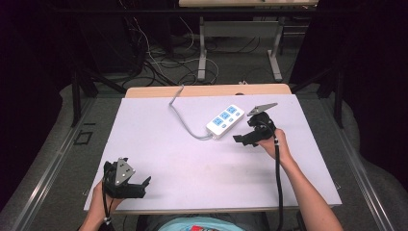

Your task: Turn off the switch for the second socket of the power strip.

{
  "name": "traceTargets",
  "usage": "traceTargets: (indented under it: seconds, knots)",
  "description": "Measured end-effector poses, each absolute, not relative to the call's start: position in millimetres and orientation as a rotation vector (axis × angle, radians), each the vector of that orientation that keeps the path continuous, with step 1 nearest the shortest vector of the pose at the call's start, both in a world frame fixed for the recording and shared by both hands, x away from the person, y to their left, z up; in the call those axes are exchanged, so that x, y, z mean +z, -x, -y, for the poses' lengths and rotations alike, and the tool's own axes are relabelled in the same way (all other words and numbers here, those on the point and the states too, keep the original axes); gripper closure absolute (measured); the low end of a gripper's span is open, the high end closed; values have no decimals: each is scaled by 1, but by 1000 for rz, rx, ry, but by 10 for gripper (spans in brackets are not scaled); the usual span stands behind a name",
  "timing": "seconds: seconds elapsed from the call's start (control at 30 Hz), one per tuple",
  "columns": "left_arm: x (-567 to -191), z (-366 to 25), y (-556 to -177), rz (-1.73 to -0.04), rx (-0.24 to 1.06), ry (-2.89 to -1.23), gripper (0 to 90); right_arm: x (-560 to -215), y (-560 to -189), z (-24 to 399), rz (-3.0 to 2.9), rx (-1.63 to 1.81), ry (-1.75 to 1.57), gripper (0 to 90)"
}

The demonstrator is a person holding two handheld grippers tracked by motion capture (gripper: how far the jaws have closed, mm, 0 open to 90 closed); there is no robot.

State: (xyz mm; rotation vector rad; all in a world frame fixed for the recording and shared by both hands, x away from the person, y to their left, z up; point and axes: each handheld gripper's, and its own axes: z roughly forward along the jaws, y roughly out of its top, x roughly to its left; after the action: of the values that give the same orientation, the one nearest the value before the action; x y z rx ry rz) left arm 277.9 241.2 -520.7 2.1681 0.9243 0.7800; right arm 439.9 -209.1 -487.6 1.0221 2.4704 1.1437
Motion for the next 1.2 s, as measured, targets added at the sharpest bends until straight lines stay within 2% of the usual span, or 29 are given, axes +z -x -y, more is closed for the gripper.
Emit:
traceTargets:
  seconds: [0.6, 1.2]
  knots:
    - [-521, -241, -278, -926, 784, -2168, 8, -490, -407, 228, -2467, 1108, -993, 2]
    - [-521, -240, -278, -924, 784, -2169, 7, -496, -370, 248, -2443, 1112, -973, 0]
